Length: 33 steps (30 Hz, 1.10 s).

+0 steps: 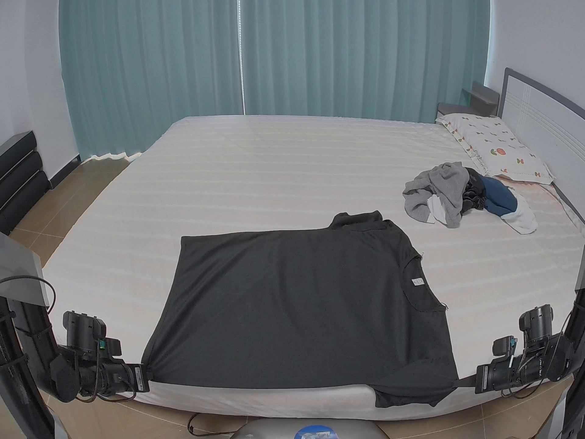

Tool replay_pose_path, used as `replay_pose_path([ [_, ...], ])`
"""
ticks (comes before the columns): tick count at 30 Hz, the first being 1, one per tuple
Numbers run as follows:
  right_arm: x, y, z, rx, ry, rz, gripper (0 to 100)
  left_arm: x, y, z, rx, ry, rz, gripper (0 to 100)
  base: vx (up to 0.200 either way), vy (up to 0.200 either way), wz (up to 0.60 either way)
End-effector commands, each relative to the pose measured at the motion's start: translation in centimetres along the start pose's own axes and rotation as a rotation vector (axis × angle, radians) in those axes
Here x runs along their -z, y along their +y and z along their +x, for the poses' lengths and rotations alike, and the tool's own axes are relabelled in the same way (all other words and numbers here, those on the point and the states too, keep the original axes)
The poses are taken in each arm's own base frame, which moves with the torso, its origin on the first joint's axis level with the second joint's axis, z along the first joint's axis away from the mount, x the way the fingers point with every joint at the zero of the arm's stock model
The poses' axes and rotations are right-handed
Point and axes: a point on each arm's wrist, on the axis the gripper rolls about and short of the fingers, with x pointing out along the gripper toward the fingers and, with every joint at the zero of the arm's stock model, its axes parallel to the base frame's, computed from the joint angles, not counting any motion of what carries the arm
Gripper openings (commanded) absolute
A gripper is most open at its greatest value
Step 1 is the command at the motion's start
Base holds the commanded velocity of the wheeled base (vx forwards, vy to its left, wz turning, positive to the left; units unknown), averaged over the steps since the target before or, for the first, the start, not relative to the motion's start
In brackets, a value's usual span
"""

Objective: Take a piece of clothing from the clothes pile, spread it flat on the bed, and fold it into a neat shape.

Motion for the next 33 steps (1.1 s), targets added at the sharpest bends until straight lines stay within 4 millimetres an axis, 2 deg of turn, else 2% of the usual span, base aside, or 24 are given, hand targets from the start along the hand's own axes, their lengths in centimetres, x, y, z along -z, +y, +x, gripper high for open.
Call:
replay_pose_path([
  [1,0.2,0.3,-0.9,0.005,-0.018,-0.003,0,0.4,0.0,-0.4,-0.005,0.006,-0.001,0,0.0,0.0,0.0],
  [10,1.2,0.6,-2.1,0.021,0.034,-0.011,0,0.6,0.2,-0.7,-0.048,0.019,0.021,0,0.0,0.0,0.0],
  [15,1.6,0.5,-2.9,0.038,0.042,-0.006,0,1.1,0.0,-2.1,-0.06,0.063,0.073,0,0.0,0.0,0.0],
  [33,2.5,1.4,-4.7,0.043,0.054,-0.058,0,2.2,-0.3,-4.1,-0.123,0.133,0.155,0,0.0,0.0,0.0],
])
